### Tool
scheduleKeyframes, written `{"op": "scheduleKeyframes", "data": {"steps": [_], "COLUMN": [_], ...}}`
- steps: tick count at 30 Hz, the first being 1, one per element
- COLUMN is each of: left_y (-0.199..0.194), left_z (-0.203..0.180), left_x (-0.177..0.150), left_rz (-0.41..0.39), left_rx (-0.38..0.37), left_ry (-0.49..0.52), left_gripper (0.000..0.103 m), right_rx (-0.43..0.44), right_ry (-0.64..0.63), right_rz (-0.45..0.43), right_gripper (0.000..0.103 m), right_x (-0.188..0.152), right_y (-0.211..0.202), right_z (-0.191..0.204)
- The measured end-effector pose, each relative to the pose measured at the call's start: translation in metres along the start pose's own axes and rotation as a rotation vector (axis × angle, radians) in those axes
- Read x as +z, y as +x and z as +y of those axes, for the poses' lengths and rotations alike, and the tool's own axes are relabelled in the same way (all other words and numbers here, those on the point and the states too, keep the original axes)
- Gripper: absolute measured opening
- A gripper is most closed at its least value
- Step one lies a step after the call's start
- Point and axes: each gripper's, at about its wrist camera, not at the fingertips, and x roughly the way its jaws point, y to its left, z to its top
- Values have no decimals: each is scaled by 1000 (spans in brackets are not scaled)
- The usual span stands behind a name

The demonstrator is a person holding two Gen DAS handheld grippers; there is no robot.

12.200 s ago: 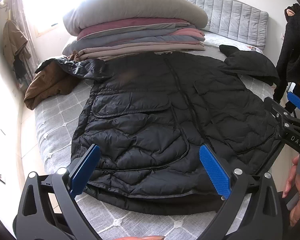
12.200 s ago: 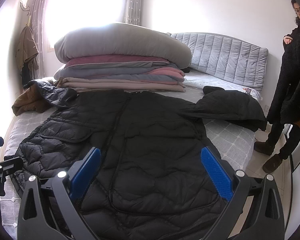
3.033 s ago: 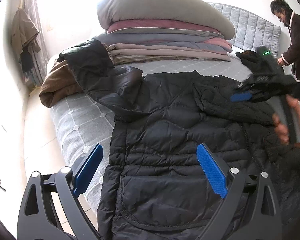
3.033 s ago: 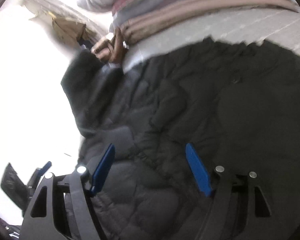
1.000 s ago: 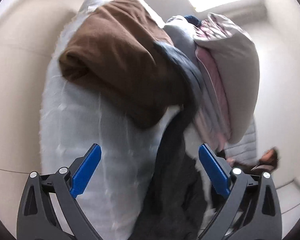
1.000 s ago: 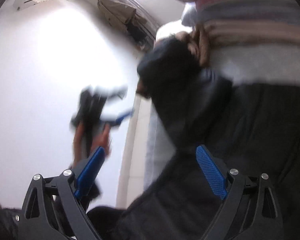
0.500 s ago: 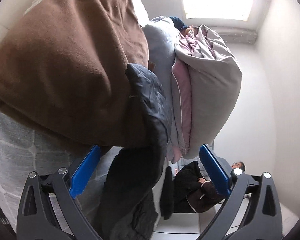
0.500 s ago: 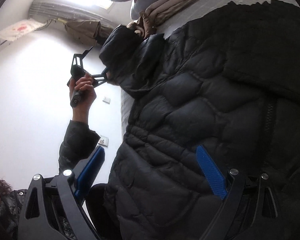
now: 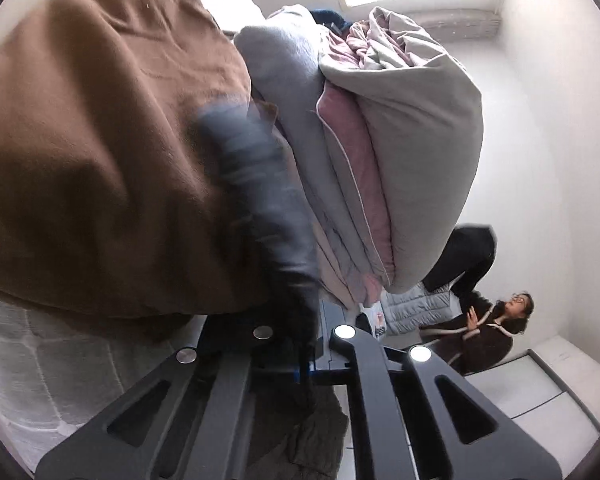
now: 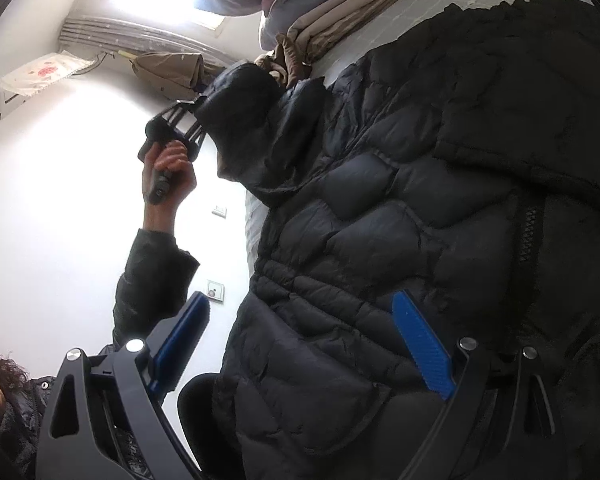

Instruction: Fold large clothes

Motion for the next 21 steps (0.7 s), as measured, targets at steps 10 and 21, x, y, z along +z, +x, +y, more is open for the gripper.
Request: {"op": "scheduleKeyframes", "data": {"steps": [10, 21], "left_y": [-56, 3], "left_z": [-89, -223], "left_x": [-72, -244], "left_rz": [-201, -142], "left_rx": [117, 142], "left_ry": [448, 939], "left_gripper": [1, 1], "right_rx": [-97, -169], "right_ry": [90, 256], "right_rz": [-175, -253], "right_gripper": [90, 90], "right_x": [15, 52], "right_y": [-80, -148], "right_z": [-37, -132]}}
